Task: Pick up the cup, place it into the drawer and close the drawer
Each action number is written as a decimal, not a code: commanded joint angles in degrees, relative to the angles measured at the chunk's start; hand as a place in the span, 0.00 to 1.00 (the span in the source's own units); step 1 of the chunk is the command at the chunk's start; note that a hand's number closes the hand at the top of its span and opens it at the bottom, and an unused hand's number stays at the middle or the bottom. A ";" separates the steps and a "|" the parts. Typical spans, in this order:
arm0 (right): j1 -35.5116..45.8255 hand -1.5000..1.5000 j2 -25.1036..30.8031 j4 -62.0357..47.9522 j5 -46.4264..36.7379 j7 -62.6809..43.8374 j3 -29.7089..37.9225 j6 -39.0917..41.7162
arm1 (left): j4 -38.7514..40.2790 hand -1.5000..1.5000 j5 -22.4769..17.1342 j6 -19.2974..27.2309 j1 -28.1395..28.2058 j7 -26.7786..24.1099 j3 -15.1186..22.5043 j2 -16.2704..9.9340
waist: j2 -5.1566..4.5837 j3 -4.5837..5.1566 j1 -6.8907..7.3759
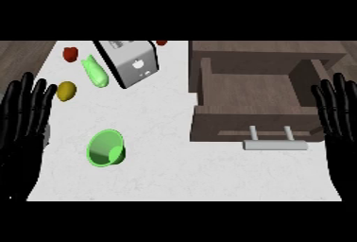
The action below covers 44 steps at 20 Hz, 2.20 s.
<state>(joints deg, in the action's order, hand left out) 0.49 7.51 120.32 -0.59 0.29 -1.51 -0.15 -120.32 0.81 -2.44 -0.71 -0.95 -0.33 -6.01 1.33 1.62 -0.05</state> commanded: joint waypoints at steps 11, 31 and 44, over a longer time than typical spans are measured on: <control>2.87 0.00 0.98 -5.54 3.44 -5.08 -1.33 3.99 | 13.58 0.00 -34.87 -25.55 3.33 4.38 -1.88 -9.18 | -1.56 -1.58 0.25; 11.48 0.00 1.99 -9.90 4.90 -7.27 3.44 6.60 | 59.19 0.00 -10.70 -32.64 -10.84 -20.46 -8.46 -9.80 | -1.42 -1.56 -0.44; 13.80 0.00 3.37 -9.75 8.65 -9.63 7.59 8.47 | 90.60 0.00 2.43 -29.51 -20.38 -44.19 -8.36 -13.69 | -1.49 -1.54 -0.61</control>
<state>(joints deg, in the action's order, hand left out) 13.13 10.41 108.49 6.30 -5.55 5.00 8.47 -37.86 0.34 -30.87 -17.85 -36.54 -8.30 -18.44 -0.16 0.06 -0.58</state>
